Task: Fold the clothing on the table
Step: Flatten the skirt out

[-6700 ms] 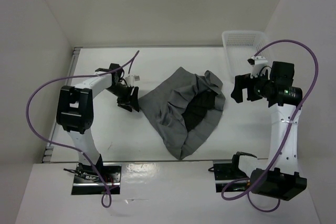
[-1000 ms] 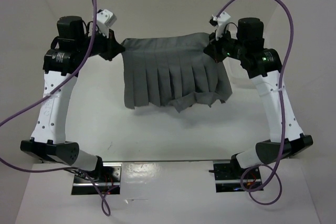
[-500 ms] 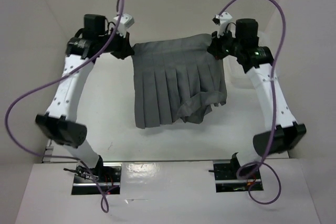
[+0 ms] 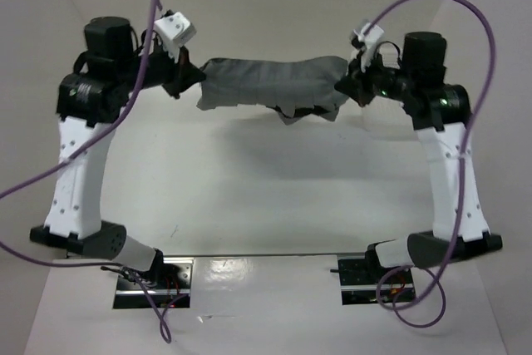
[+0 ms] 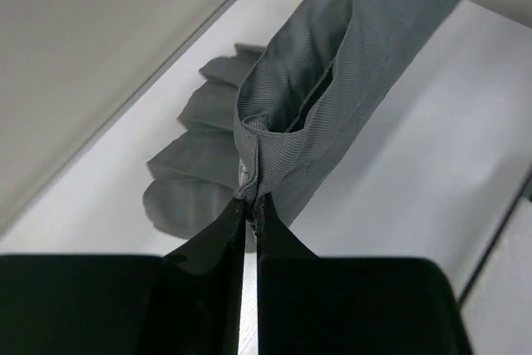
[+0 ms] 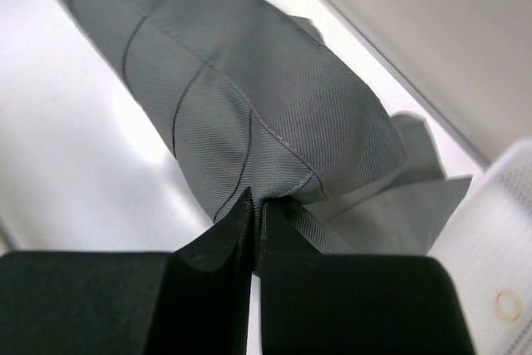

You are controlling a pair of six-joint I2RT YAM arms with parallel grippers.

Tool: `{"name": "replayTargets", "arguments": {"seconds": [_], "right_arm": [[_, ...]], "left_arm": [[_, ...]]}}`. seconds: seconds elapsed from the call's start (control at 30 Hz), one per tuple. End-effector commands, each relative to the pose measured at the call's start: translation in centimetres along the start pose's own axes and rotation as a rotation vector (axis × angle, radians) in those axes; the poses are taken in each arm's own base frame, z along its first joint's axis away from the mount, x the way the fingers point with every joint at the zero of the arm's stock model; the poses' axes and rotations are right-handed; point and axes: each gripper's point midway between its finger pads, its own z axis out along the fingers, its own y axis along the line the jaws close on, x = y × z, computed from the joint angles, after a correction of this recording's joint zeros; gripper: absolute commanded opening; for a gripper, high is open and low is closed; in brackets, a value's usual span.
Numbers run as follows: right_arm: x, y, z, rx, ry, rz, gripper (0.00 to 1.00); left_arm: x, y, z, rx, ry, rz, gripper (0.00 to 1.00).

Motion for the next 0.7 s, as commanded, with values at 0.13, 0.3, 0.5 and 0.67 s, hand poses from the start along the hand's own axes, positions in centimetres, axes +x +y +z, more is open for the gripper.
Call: {"name": "replayTargets", "arguments": {"seconds": [0.13,0.3,0.5,0.67], "right_arm": [[3.2,0.0,-0.1,0.017,0.081,0.051,0.0],[3.7,-10.6,1.9,0.54,0.041,0.23,0.0],[4.2,2.3,3.3,-0.129,0.202,-0.003,0.0],[2.6,-6.9,4.1,0.427,0.132,0.113,0.0]], "left_arm": [[4.8,-1.9,1.2,0.158,0.17,0.011,0.0],[8.5,7.8,5.7,-0.317,0.273,-0.187,0.0],[9.3,-1.7,4.9,0.202,0.321,-0.038,0.04],[7.8,5.9,5.5,-0.332,0.281,-0.053,0.0]]}}
